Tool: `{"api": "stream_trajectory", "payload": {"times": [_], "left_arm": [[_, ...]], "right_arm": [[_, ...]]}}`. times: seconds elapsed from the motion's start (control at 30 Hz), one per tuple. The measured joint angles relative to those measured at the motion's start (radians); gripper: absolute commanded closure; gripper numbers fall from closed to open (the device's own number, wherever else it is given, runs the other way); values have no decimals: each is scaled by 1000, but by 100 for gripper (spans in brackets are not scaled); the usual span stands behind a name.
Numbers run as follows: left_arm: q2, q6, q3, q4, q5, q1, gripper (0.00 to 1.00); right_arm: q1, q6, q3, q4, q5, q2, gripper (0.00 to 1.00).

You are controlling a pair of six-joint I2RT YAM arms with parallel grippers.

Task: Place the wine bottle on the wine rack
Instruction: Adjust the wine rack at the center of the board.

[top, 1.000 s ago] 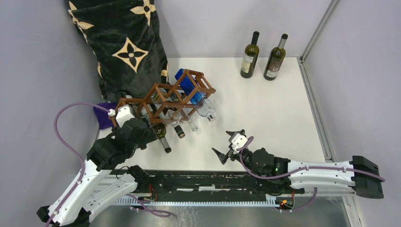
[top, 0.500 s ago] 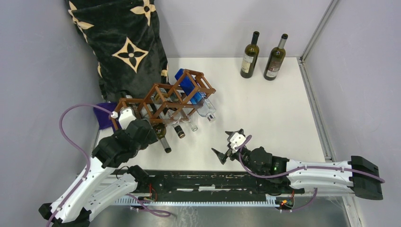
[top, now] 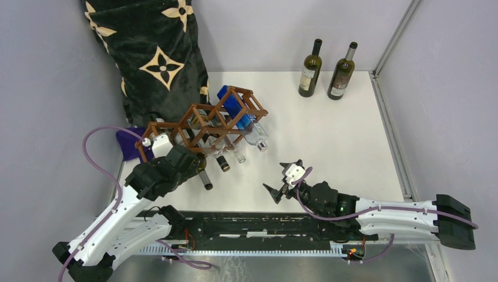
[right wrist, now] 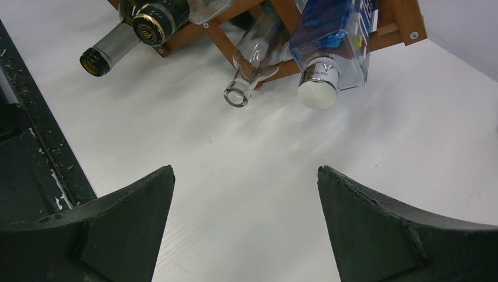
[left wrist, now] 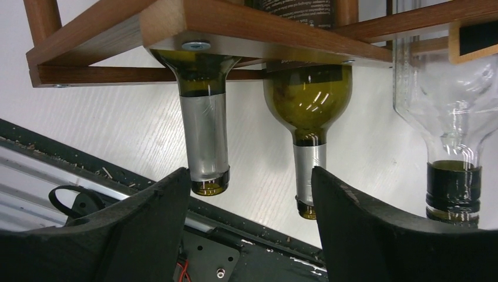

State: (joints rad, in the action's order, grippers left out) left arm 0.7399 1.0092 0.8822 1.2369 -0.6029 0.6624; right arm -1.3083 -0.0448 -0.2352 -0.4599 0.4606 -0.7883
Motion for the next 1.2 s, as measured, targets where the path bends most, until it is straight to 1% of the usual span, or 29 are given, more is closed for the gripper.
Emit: {"api": "stream_trajectory", "payload": {"times": [0.13,0.43,0.53,0.6,0.7,0.83,0.97,1.03,1.13,1.2], "left_arm": [[27,27,-3,9,-21,0,26],[81,93,-67,-4,-89,0,27],[72,121,-92,-10,-110,0,29],[58,138,-111,-17,-124,0,33],[47,171,-135,-21,-140,0,35],[51,191,-146,-30,-157,0,43],[61,209,-154,-34,-167,0,58],[57,212,-154,-36,-170,0,62],[40,212,-154,-40,-165,1,72],[23,213,-152,-35,-161,1,76]], "right_arm": [[2,0,0,2,-2,0,3],[9,-1,3,23,-7,43,3],[13,-1,7,28,-7,65,3],[16,-1,12,30,-7,74,2],[17,-1,17,34,-7,81,3],[21,-1,17,42,-7,97,3],[24,-2,18,49,-7,114,3],[26,-2,18,56,-7,121,2],[27,-2,21,59,-6,130,2],[28,-4,27,59,-6,140,3]]}}
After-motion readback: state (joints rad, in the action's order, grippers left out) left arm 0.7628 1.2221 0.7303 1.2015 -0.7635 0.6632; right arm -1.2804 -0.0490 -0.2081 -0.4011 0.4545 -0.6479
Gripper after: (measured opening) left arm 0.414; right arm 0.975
